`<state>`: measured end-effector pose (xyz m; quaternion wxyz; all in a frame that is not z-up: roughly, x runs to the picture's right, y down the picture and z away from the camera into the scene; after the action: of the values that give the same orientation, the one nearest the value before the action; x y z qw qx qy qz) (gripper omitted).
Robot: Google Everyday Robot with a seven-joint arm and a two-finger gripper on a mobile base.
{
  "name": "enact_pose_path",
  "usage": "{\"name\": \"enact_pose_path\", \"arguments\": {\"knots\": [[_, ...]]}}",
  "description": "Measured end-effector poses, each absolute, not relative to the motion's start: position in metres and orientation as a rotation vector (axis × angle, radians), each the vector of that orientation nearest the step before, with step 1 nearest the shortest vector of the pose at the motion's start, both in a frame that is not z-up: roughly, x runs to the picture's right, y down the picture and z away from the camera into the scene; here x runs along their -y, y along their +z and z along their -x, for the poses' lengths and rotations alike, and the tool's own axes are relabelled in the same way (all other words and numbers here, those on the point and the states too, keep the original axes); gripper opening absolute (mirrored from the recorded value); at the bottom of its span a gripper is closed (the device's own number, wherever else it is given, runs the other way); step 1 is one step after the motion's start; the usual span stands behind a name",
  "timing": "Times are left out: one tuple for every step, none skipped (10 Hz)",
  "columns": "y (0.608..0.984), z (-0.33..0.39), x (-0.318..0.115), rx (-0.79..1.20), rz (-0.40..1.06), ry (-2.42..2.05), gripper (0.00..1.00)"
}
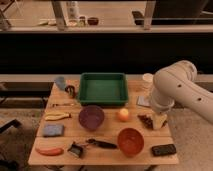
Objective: Place sponge in red bowl
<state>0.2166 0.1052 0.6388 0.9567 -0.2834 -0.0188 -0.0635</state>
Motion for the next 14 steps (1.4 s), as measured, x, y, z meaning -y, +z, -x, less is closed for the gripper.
{"name": "enact_pose_path", "arguments": {"knots": [[0.639, -0.217, -0.106, 0.037, 0.574, -0.130, 0.80], [0.638, -0.212, -0.107, 0.040, 0.574, -0.141, 0.80], [0.637, -0.199, -0.109, 0.052, 0.572, -0.166, 0.80], [0.636, -0.184, -0.110, 0.060, 0.571, -0.189, 0.80], [0.635, -0.166, -0.111, 0.070, 0.569, -0.211, 0.80], [0.635, -0.153, -0.112, 0.078, 0.568, -0.234, 0.80], [0.633, -0.148, -0.114, 0.083, 0.565, -0.252, 0.80], [0.631, -0.146, -0.114, 0.086, 0.563, -0.265, 0.80], [0.631, -0.144, -0.114, 0.090, 0.559, -0.284, 0.80], [0.631, -0.133, -0.115, 0.099, 0.561, -0.306, 0.80], [0.631, -0.121, -0.118, 0.107, 0.564, -0.315, 0.80], [0.631, -0.107, -0.119, 0.113, 0.565, -0.331, 0.80], [0.631, -0.092, -0.119, 0.119, 0.560, -0.358, 0.80], [0.630, -0.083, -0.121, 0.127, 0.561, -0.376, 0.80]]}}
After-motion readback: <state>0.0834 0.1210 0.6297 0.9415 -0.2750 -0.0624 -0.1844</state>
